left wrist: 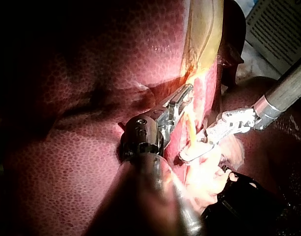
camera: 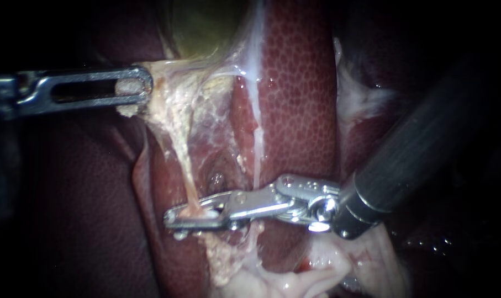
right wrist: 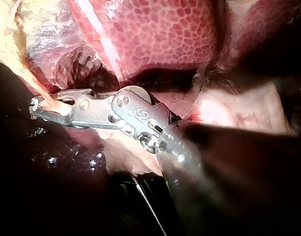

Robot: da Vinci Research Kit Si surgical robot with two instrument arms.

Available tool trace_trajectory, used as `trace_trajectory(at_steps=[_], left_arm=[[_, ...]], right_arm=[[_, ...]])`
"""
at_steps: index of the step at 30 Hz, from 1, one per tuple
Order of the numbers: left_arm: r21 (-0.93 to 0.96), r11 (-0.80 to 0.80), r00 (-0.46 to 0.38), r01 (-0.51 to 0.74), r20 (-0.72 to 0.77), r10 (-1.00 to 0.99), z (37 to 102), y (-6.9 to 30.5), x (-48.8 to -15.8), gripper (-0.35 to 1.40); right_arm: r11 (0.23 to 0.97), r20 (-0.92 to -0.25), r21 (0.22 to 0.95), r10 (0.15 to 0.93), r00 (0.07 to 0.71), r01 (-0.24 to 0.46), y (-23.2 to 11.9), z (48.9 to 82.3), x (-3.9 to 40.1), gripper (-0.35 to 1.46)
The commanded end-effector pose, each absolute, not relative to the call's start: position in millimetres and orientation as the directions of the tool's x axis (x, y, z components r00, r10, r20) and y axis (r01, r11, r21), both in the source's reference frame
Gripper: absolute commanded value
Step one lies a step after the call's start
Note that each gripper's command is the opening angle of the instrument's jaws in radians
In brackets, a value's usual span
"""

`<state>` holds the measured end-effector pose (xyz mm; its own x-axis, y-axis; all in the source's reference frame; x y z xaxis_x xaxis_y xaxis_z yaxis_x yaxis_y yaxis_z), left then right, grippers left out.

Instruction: Going back second clip left tube

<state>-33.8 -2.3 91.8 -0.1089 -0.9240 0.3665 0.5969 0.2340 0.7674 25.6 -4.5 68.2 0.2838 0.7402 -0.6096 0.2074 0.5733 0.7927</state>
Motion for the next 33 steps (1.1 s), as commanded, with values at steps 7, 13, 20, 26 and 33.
trace_trajectory(at_steps=[7, 13, 20, 26, 33], left_arm=[[0.768, 0.234, -0.109, 0.597, 0.367, -0.924, 91.8, -2.3, -33.9, -0.35], [0.767, 0.235, -0.109, 0.597, 0.367, -0.924, 91.8, -2.3, -33.9, -0.35], [0.767, 0.235, -0.109, 0.597, 0.367, -0.924, 91.8, -2.3, -33.8, -0.35], [0.767, 0.235, -0.109, 0.597, 0.367, -0.924, 91.8, -2.4, -33.8, -0.35], [0.768, 0.235, -0.108, 0.596, 0.367, -0.924, 91.7, -2.4, -33.6, -0.35]], right_arm=[[0.571, -0.610, 0.792, 0.739, 0.286, 0.216, -4.8, 68.0, 25.8, -0.35], [0.598, -0.640, 0.769, 0.718, 0.275, 0.226, -4.5, 67.7, 26.5, 0.37], [0.687, -0.708, 0.705, 0.675, 0.205, 0.176, -3.2, 67.3, 26.6, 0.60], [0.700, -0.720, 0.694, 0.665, 0.198, 0.169, -1.6, 67.2, 24.7, 0.60], [0.700, -0.721, 0.692, 0.665, 0.195, 0.174, 0.5, 66.5, 20.9, 0.60]])
